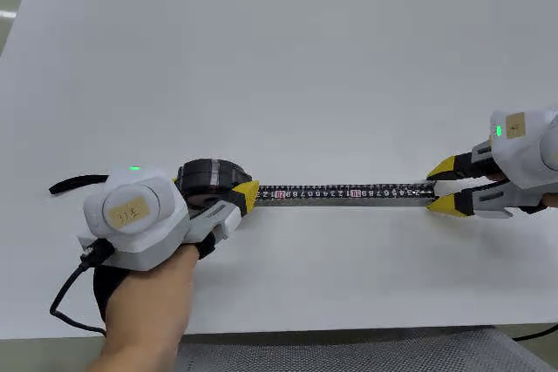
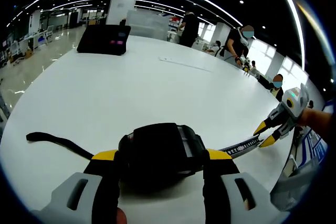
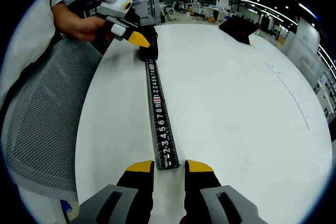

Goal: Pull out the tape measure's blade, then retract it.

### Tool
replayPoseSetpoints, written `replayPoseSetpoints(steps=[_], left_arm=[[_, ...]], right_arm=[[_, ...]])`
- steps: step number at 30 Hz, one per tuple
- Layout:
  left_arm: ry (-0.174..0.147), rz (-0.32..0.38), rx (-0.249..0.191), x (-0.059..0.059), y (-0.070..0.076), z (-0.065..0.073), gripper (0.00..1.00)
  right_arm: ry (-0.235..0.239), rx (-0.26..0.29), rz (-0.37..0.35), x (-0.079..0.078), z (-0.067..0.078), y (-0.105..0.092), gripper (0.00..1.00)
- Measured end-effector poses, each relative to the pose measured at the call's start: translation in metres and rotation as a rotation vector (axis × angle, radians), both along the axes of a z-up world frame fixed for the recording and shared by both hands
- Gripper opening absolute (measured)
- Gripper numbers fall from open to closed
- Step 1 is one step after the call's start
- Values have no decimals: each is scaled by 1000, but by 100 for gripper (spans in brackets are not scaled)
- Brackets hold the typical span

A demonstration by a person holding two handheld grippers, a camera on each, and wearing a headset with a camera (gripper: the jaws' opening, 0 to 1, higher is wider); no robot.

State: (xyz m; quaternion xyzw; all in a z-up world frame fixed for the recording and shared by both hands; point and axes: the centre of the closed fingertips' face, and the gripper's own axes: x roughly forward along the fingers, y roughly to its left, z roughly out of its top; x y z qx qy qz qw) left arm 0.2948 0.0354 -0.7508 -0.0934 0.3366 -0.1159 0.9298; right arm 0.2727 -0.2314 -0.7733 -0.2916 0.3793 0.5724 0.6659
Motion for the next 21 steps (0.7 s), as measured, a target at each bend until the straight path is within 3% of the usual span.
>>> replayPoseSetpoints(steps=[21], left_arm=[[-9,5,-11,1,1,1,60]], right_arm=[[-26,-23,52,2,-2,2,12]])
